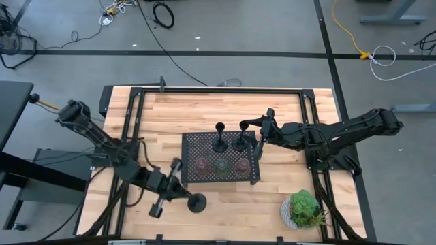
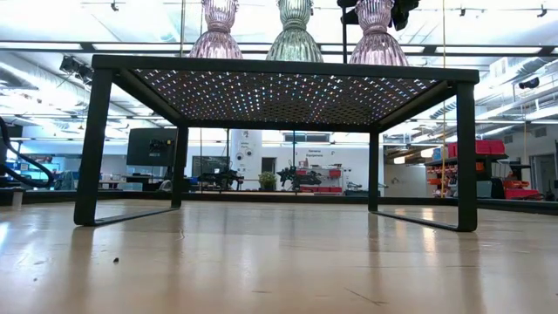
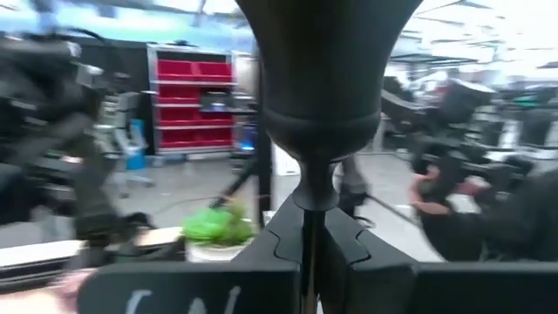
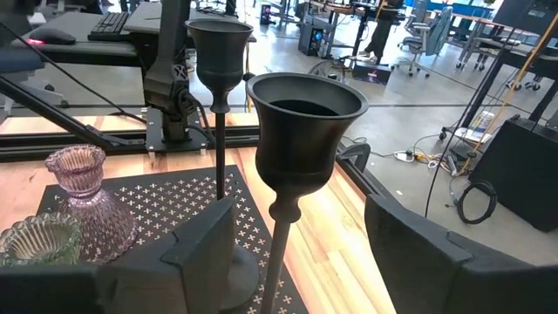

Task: Pick & Place candle stick holders
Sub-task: Align the black candle holder on the shelf with the black candle holders

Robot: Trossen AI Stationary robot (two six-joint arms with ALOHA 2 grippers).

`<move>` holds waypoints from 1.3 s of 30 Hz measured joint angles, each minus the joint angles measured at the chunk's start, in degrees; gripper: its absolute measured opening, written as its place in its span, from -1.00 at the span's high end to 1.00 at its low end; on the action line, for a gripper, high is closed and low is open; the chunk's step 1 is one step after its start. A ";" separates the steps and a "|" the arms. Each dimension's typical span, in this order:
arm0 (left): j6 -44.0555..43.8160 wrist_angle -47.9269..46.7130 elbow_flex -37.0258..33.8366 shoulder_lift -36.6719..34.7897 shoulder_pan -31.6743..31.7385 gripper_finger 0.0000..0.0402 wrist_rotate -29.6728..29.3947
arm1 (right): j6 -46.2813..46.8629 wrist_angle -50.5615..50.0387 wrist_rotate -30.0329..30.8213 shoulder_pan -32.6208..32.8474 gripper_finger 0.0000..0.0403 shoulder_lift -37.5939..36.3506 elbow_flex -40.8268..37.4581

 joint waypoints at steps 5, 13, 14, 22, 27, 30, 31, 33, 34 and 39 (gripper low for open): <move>3.96 -4.04 0.00 -5.08 0.15 0.95 -8.77 | 0.00 0.00 0.00 0.00 -0.26 0.00 0.00; 11.55 -8.69 0.00 -12.22 3.07 0.95 -19.37 | 0.00 0.00 0.00 0.00 -0.26 0.00 0.00; 12.54 -9.21 0.00 -12.98 3.67 0.95 -20.73 | 0.00 0.00 0.00 0.00 -0.26 0.00 0.00; 15.96 -14.29 0.00 -18.34 9.26 0.95 -25.44 | 0.00 0.00 0.00 0.00 -0.26 0.00 0.00; 16.22 -16.67 0.00 -20.81 12.80 0.96 -25.20 | 0.00 0.00 0.00 0.00 -0.26 0.00 0.00; 16.04 -18.39 0.00 -21.72 15.25 0.96 -24.85 | 0.00 0.00 0.00 0.00 -0.26 0.00 0.00; 15.95 -18.95 0.00 -21.91 16.04 0.95 -24.84 | 0.00 0.00 0.00 0.00 -0.26 0.00 0.00; 15.64 -20.24 0.00 -22.09 17.66 0.95 -24.75 | 0.00 0.00 0.00 0.00 -0.26 0.00 0.00; 15.50 -20.89 0.00 -22.06 18.53 0.95 -24.43 | 0.00 0.00 0.00 0.00 -0.26 0.00 0.00; 12.50 -25.29 0.00 -22.04 23.69 0.96 -18.06 | 0.00 0.00 0.00 0.00 -0.26 0.00 0.00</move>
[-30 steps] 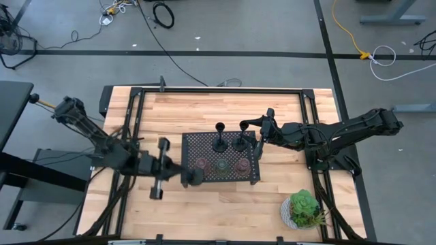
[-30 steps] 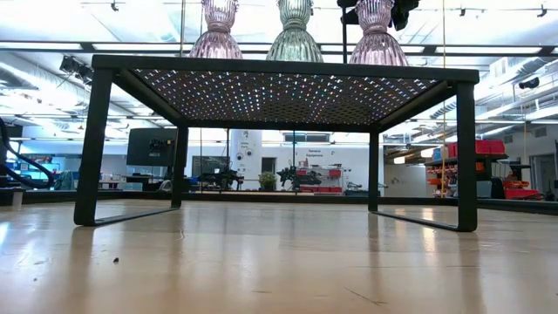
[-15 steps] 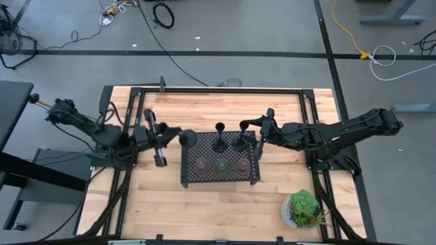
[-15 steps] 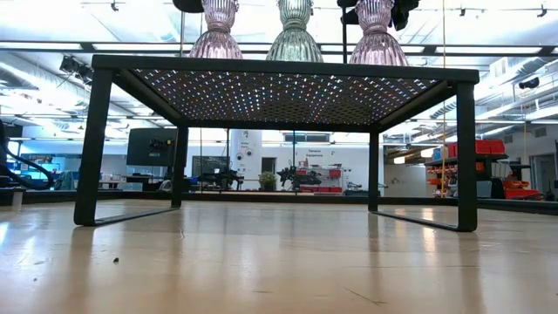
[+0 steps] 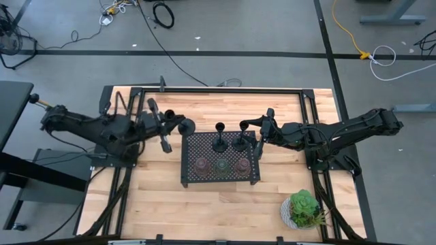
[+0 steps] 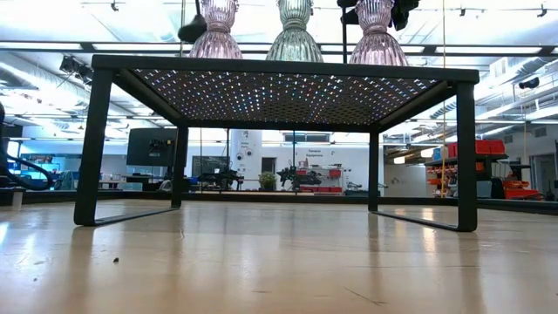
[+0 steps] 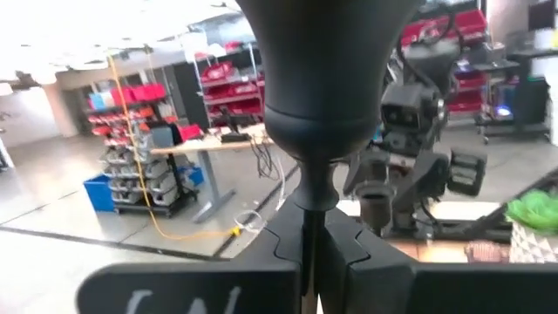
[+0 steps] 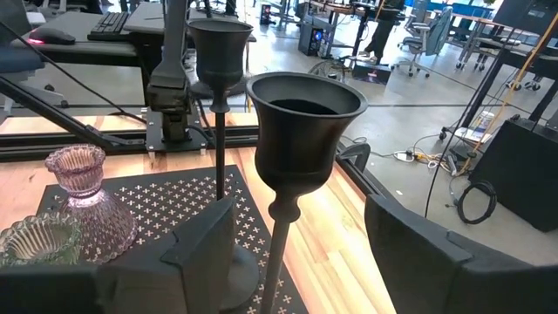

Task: Pick & Place candle stick holders
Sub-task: Align the black candle holder on the shelf with the black candle holders

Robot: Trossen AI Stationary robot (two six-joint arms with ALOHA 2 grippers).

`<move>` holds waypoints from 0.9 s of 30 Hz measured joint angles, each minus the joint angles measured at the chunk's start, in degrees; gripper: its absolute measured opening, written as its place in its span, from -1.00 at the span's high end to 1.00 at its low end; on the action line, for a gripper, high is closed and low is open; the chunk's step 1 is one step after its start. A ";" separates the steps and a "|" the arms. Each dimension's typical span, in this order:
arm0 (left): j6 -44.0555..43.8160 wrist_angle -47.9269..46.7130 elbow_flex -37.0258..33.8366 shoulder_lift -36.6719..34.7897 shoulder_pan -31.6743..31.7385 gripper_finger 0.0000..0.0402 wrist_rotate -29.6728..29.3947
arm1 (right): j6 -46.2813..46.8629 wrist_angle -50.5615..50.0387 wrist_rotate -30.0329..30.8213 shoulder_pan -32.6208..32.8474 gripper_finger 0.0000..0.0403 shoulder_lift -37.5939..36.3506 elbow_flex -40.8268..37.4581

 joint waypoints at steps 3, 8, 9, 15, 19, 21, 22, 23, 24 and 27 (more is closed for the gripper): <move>-4.01 -3.47 0.00 0.00 3.86 0.95 5.33 | 0.00 0.00 0.00 0.00 -0.26 0.00 0.00; -8.32 -7.14 0.00 0.02 10.57 0.96 14.93 | 0.00 0.00 0.00 0.00 -0.26 0.00 0.00; -8.78 -7.31 0.00 0.02 11.88 0.96 16.64 | 0.00 0.00 0.00 0.00 -0.26 0.00 0.00; -12.77 -9.55 0.00 0.35 19.00 0.95 27.71 | 0.00 0.00 0.00 0.00 -0.26 0.00 0.00; -15.70 -11.39 -0.02 2.87 22.15 0.96 33.20 | 0.00 0.00 0.02 0.00 -0.26 0.00 0.00; -16.54 -10.10 0.04 4.84 22.99 0.96 34.64 | 0.00 0.00 0.02 0.00 -0.26 0.01 0.00; -16.55 -10.26 0.07 5.70 23.26 0.96 35.13 | 0.00 0.00 0.02 0.00 -0.26 0.01 0.00; -16.55 -10.45 0.04 6.53 23.49 0.95 35.31 | 0.00 0.02 0.02 0.00 -0.26 0.00 0.00; -16.55 -10.18 0.04 7.60 23.66 0.94 35.33 | 0.00 0.00 0.02 0.00 -0.26 0.02 0.00; -16.51 -9.53 -0.01 10.42 23.68 0.95 35.35 | 0.00 0.00 0.02 0.00 -0.26 0.02 0.00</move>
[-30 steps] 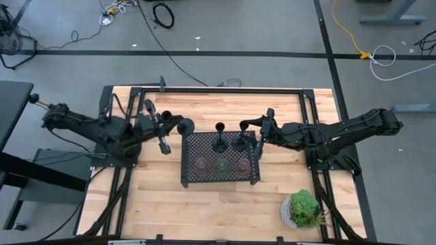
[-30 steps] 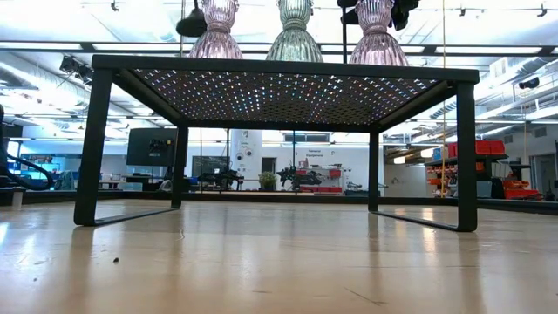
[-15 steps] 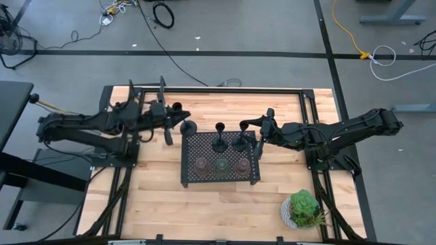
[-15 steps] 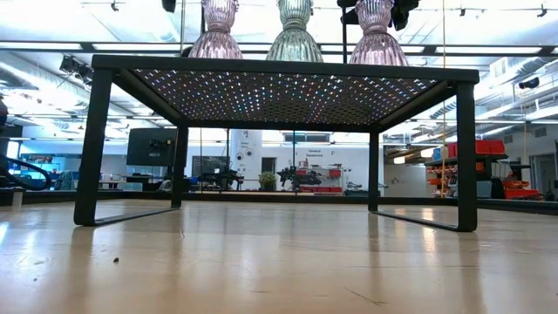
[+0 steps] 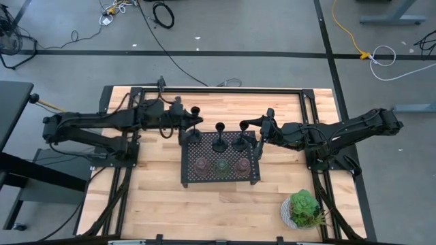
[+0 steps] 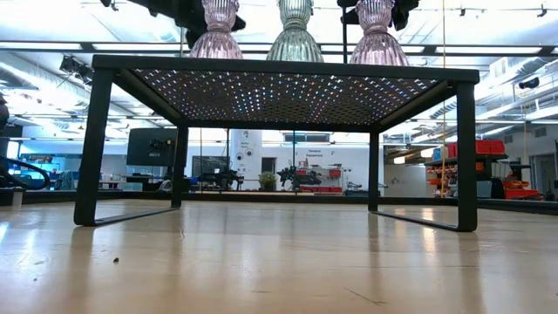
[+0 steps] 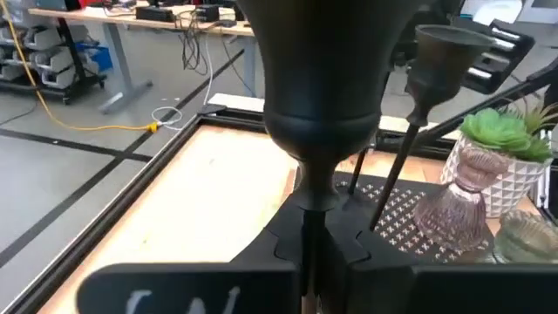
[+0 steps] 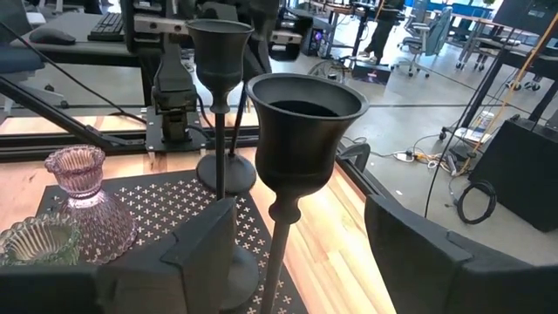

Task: Pick & Place candle stick holders
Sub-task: Align the black candle holder on the shelf with the black candle holders

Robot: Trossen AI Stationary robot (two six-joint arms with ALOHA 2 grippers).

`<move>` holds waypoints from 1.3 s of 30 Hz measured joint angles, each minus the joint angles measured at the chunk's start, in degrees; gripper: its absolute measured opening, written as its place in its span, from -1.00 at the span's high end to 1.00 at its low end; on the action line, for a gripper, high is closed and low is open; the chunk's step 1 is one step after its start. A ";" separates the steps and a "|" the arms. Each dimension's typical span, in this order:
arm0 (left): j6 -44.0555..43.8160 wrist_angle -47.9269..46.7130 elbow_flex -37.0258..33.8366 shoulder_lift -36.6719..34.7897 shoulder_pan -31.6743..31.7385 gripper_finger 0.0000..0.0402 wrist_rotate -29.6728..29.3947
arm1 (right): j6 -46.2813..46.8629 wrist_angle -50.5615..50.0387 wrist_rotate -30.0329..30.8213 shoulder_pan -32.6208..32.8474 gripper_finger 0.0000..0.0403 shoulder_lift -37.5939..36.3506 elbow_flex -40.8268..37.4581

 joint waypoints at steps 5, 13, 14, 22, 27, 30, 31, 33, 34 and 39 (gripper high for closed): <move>0.01 4.66 0.03 2.90 0.02 0.96 2.98 | 0.00 -0.02 0.00 0.00 -0.26 0.00 0.00; -1.76 5.03 0.03 3.59 -0.90 0.96 4.47 | 0.00 -0.07 0.00 0.00 -0.26 0.00 0.00; -1.64 4.88 0.03 3.59 -1.24 0.96 4.48 | 0.00 -0.07 0.02 0.00 -0.26 0.00 0.00; -1.33 4.25 0.03 3.61 -3.61 0.96 4.60 | 0.00 -0.04 0.01 -0.01 -0.26 0.00 0.00; -1.22 4.34 0.03 3.61 -3.85 0.91 4.02 | 0.00 -0.06 0.00 0.00 -0.26 0.00 -0.02; -1.16 4.30 0.03 3.61 -3.81 0.91 3.92 | 0.01 -0.05 0.00 0.00 -0.26 0.00 -0.02; -1.05 4.31 0.03 3.61 -3.80 0.93 3.93 | 0.00 -0.06 0.00 0.00 -0.26 0.00 -0.02; -1.00 4.31 0.03 3.61 -3.82 0.96 3.89 | 0.00 -0.04 0.00 0.00 -0.26 0.00 -0.02; -0.99 4.30 0.03 3.61 -3.82 0.96 3.89 | 0.00 -0.04 0.00 0.00 -0.26 0.00 -0.02; -1.04 4.31 0.03 3.61 -3.82 0.87 3.88 | 0.02 -0.04 0.00 0.00 -0.26 -0.02 -0.02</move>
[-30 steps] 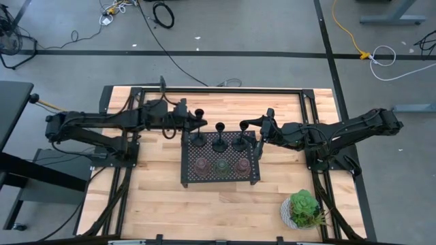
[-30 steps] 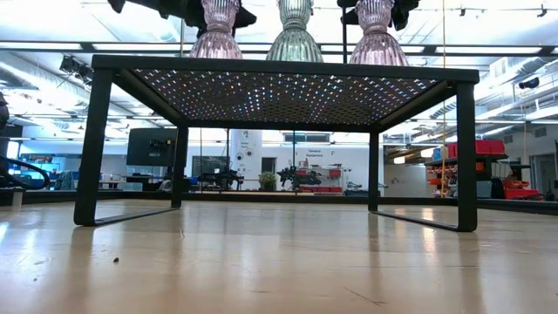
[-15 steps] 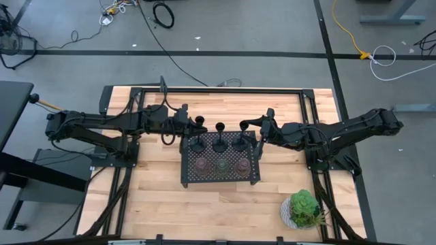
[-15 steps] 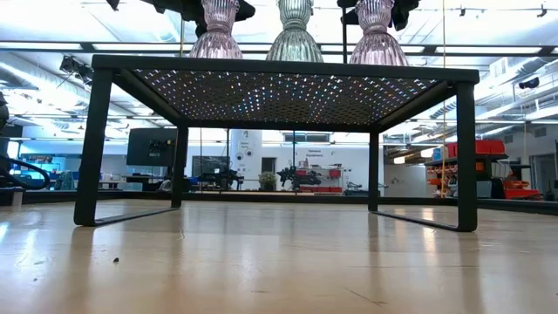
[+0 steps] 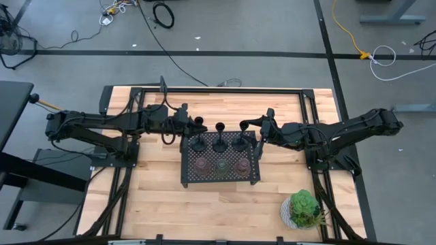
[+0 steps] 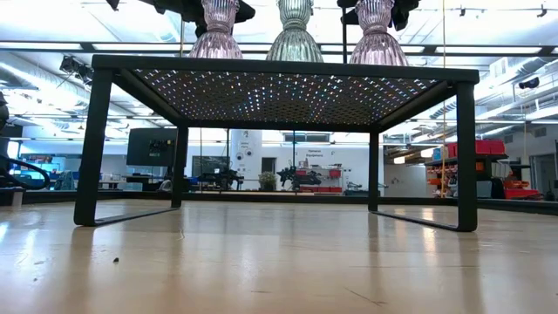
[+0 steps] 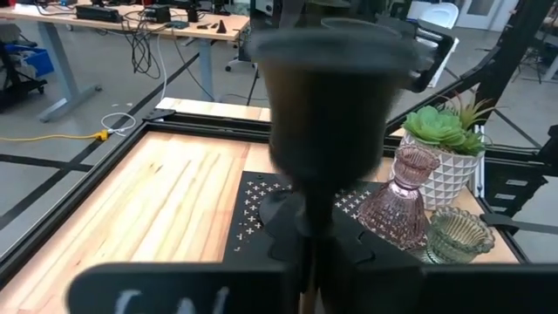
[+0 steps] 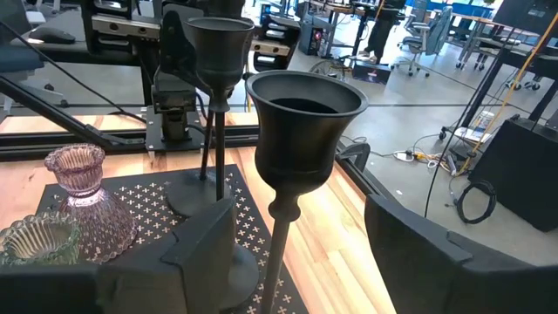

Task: Pick & Place candle stick holders
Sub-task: Align the black candle holder on the shelf with the black candle holders

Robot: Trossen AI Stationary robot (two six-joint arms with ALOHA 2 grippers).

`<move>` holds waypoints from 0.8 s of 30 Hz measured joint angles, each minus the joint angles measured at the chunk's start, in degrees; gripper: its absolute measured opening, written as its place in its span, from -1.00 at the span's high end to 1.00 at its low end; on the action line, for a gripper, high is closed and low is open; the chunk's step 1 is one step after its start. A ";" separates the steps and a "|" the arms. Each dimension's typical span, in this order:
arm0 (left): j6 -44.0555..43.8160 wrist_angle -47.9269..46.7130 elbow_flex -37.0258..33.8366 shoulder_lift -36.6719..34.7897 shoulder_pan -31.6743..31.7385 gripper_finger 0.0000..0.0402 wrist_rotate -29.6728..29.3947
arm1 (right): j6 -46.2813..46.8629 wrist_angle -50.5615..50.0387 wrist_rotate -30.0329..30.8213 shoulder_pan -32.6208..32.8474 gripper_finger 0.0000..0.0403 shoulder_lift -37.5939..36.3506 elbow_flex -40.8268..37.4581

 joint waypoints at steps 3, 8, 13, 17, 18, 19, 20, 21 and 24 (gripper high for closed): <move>-0.01 -0.12 0.00 0.02 0.00 0.88 -0.03 | -0.02 0.00 0.00 0.00 -0.26 0.02 0.00; 0.06 -0.08 0.00 0.02 0.00 0.96 0.00 | -0.02 0.00 0.00 0.00 -0.26 0.02 0.00; 0.05 -0.08 0.00 0.02 0.00 0.85 0.07 | -0.01 0.00 0.00 -0.01 -0.26 0.02 -0.02; 0.00 -0.08 0.00 0.02 0.00 0.76 0.07 | -0.02 0.00 0.00 -0.01 -0.26 0.01 -0.02; -0.01 -0.06 0.00 0.02 0.00 0.76 0.07 | -0.02 0.00 0.00 -0.01 -0.26 0.02 -0.02; -0.01 -0.08 0.00 0.02 0.01 0.76 0.12 | -0.02 -0.01 0.00 0.00 -0.26 0.01 -0.02; 0.00 -0.07 0.00 0.02 0.01 0.76 0.38 | -0.02 0.00 0.00 -0.02 -0.26 0.02 -0.02; 0.03 -0.06 0.00 0.02 0.00 0.76 0.61 | -0.02 0.00 0.00 -0.02 -0.26 0.02 -0.02; -0.05 -0.04 0.00 0.02 0.00 0.76 1.10 | -0.02 0.00 0.00 0.00 -0.26 0.02 -0.02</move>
